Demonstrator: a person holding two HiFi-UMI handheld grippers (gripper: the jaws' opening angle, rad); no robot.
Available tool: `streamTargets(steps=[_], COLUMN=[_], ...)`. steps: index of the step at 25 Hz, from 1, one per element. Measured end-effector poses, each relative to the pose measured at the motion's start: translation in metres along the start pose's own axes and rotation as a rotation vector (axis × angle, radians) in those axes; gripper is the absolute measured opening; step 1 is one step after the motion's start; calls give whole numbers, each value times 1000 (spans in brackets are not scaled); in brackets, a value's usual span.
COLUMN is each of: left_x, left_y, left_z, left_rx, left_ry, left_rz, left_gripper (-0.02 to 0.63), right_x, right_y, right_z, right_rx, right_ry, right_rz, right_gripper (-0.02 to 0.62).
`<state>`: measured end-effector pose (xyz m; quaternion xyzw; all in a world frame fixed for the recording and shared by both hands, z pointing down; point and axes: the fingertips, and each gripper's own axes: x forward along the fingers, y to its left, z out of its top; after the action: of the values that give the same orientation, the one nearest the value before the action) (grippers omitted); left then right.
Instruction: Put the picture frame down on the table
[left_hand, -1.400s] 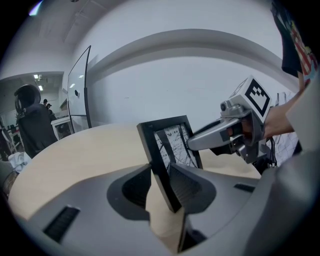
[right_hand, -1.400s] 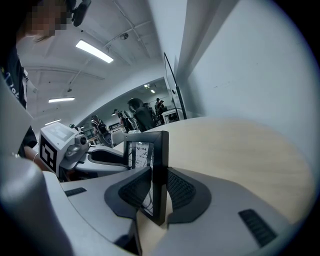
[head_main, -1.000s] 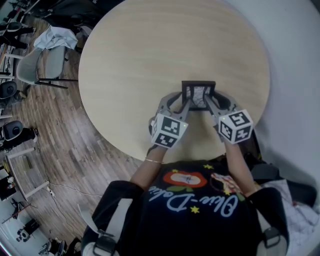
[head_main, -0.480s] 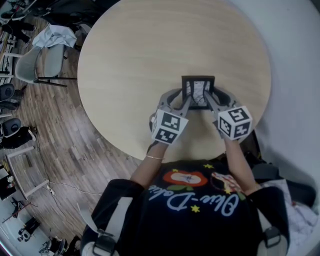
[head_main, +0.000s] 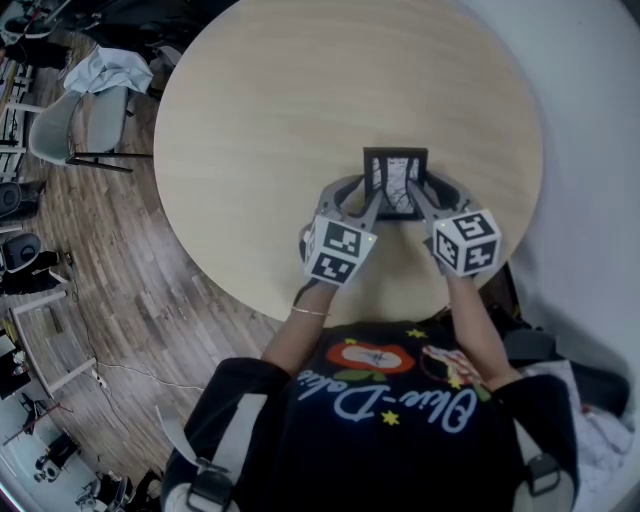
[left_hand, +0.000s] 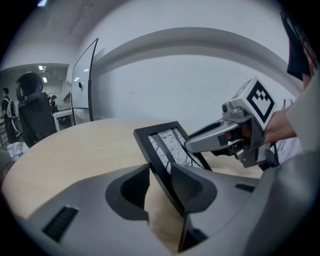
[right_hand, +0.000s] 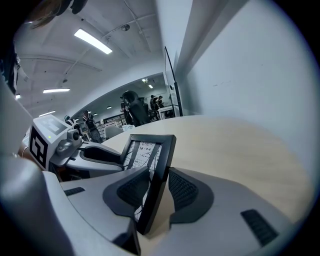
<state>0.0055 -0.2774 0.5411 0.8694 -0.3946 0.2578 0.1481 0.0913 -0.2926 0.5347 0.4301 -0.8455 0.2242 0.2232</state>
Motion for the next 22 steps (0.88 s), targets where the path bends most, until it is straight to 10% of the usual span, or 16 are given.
streamTargets(steps=[22], left_x=[14], left_y=[4], left_z=[-5], left_rx=[-36], left_ry=[19], left_rz=[12], left_gripper=[112], right_x=[13], right_y=[-11], right_z=[-9], right_rx=[1], right_ry=[78], right_rz=[-49], right_gripper=[103])
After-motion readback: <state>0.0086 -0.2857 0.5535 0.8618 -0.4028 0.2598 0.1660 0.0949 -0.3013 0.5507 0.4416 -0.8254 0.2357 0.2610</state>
